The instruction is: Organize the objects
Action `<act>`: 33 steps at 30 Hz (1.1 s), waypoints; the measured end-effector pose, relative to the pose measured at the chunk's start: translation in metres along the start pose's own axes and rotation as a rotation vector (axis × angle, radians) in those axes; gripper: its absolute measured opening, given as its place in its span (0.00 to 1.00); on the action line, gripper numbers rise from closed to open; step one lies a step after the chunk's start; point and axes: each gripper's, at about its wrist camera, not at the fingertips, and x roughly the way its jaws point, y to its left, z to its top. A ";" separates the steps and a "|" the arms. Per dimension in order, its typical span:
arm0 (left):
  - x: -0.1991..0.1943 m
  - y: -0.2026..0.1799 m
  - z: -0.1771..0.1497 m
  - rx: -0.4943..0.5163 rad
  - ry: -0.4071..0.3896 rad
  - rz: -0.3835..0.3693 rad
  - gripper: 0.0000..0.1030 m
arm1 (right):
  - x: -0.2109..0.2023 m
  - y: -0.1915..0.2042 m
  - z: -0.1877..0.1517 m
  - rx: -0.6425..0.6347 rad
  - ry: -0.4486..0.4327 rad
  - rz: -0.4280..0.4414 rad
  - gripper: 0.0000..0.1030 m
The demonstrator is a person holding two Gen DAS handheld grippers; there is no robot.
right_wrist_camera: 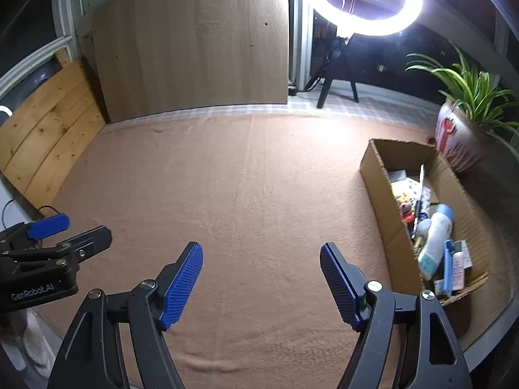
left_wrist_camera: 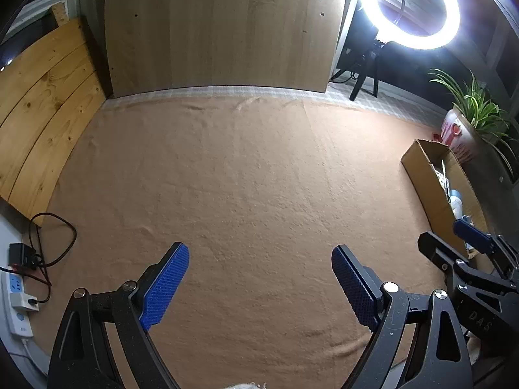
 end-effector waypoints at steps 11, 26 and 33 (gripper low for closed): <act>0.001 0.003 -0.001 -0.009 -0.005 0.013 0.89 | -0.007 0.000 0.003 -0.010 -0.035 -0.088 0.69; 0.001 0.003 -0.001 -0.005 -0.006 0.022 0.89 | -0.007 -0.001 0.003 -0.003 -0.037 -0.094 0.69; 0.001 0.003 -0.002 -0.005 -0.002 0.021 0.89 | -0.007 -0.001 0.002 -0.002 -0.033 -0.091 0.69</act>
